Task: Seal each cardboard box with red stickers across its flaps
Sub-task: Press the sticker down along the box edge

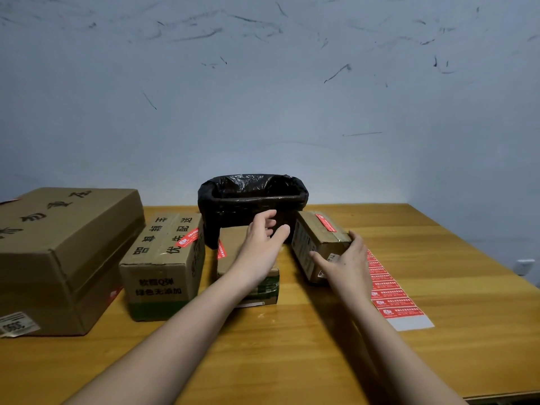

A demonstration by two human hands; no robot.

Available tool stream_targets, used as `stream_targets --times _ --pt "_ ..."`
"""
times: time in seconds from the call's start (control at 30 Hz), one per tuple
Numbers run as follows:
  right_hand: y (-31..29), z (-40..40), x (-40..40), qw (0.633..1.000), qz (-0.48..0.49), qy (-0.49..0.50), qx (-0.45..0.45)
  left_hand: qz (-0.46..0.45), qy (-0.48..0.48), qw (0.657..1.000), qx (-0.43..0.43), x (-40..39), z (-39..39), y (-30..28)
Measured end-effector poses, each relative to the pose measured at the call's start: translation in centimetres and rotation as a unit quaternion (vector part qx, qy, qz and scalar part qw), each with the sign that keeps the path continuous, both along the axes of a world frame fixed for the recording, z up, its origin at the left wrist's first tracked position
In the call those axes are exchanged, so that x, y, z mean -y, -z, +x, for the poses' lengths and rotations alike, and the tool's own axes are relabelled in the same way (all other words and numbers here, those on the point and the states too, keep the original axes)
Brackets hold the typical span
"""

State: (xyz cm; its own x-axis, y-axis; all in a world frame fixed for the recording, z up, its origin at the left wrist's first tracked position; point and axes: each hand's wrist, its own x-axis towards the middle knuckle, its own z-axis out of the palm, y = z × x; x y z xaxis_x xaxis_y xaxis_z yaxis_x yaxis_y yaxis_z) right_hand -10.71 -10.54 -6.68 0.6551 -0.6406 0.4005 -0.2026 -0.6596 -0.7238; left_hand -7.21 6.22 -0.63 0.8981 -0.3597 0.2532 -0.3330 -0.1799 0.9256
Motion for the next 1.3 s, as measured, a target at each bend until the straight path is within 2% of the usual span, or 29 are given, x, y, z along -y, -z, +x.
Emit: stream_targets --times 0.2,0.43,0.83,1.3 --pt "0.3 -0.4 -0.3 0.998 -0.056 0.020 -0.003 0.009 0.001 1.000 -0.003 0.0 -0.1 0.2" --pt "-1.2 -0.1 1.1 0.998 -0.036 0.026 0.041 0.011 -0.002 1.000 -0.005 -0.3 0.0 0.3" --pt "0.7 0.4 -1.6 0.994 -0.109 0.025 -0.018 0.020 -0.012 1.000 0.005 0.1 0.1 0.8" --pt "0.8 0.4 -1.0 0.993 -0.109 0.003 -0.035 0.017 -0.010 1.000 0.006 -0.2 0.5 0.6"
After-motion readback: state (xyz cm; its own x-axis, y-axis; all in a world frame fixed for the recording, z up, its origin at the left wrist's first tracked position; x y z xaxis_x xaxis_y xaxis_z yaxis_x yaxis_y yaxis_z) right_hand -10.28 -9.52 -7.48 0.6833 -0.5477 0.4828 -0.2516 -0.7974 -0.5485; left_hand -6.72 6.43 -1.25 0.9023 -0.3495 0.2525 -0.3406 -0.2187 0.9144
